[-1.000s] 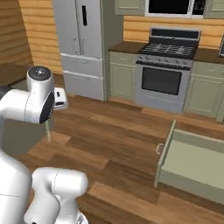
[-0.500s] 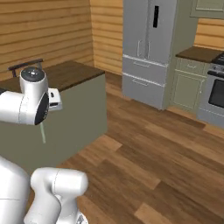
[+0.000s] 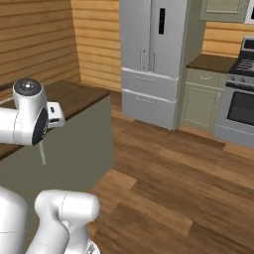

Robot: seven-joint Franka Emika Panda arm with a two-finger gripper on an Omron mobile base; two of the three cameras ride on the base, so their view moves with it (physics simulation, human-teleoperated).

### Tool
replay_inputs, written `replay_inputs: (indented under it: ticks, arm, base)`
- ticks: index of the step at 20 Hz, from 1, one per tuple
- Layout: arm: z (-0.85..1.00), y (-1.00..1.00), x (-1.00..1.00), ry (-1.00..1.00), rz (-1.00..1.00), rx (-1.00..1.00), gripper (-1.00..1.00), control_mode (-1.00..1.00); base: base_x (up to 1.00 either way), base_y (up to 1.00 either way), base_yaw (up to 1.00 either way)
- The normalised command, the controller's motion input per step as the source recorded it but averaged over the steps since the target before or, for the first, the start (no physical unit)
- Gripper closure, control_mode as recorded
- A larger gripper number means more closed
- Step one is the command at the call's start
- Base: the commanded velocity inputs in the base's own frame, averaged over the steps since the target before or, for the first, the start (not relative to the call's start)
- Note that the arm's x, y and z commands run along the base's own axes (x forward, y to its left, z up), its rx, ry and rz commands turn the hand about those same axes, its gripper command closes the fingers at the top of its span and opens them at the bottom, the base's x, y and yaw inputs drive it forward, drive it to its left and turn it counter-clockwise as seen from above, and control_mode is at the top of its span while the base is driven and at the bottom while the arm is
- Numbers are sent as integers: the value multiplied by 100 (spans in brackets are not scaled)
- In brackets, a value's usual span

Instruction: Take a straw from the drawer in front and place it inside the glass cup on the dining counter.

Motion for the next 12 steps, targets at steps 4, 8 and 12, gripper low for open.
replay_inputs:
  ticks: [4,8,12]
  arm:
    - [0,0,0,0,0,0,100,100]
    - [0,0,0,0,0,0,100,100]
    - [0,0,0,0,0,0,100,100]
  base:
    - [100,4,-22]
    - [100,-41,-6]
    - [100,-62,0]
